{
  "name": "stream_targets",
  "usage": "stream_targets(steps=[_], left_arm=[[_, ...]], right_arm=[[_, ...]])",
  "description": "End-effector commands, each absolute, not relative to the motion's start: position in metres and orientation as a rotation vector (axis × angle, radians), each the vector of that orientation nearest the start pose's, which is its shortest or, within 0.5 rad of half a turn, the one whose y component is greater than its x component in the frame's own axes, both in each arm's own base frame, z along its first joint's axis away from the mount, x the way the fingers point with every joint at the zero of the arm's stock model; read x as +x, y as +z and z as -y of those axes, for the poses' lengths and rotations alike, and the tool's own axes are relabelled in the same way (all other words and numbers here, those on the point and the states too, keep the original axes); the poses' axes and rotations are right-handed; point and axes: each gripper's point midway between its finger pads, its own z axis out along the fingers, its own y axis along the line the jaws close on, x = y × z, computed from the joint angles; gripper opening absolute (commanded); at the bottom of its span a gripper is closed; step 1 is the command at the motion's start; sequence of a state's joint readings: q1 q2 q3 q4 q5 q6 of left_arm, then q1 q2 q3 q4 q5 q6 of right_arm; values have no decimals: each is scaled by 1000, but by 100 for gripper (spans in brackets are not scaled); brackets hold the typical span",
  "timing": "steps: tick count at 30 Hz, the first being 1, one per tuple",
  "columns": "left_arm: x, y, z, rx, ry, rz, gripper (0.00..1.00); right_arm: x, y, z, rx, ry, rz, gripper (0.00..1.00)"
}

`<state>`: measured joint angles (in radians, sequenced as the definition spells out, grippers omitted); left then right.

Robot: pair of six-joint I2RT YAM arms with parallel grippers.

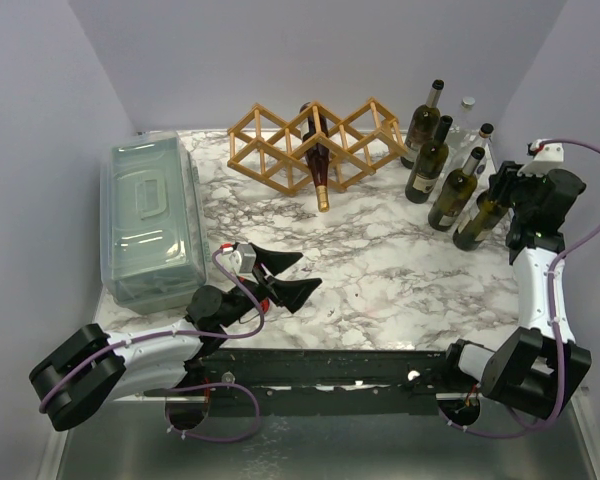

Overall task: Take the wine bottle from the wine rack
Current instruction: Place the wine bottle at the center of the board.

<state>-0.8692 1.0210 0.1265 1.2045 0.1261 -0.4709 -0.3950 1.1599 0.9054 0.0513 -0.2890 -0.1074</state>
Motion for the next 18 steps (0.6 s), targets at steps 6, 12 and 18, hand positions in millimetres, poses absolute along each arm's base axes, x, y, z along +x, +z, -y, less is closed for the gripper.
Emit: stream_targets(steps=[6,12,18], left_arm=[[174,224,275,407,-1244,-1299,99],[173,225,274,408,-1245,-1298,99],[174,227,274,411,-1245,-1294,99]], right_arm=[[376,283,112,39,-134,-1728,75],[373,310,116,45,-161,-1713,90],[371,348,111,19,-149,-1685,93]])
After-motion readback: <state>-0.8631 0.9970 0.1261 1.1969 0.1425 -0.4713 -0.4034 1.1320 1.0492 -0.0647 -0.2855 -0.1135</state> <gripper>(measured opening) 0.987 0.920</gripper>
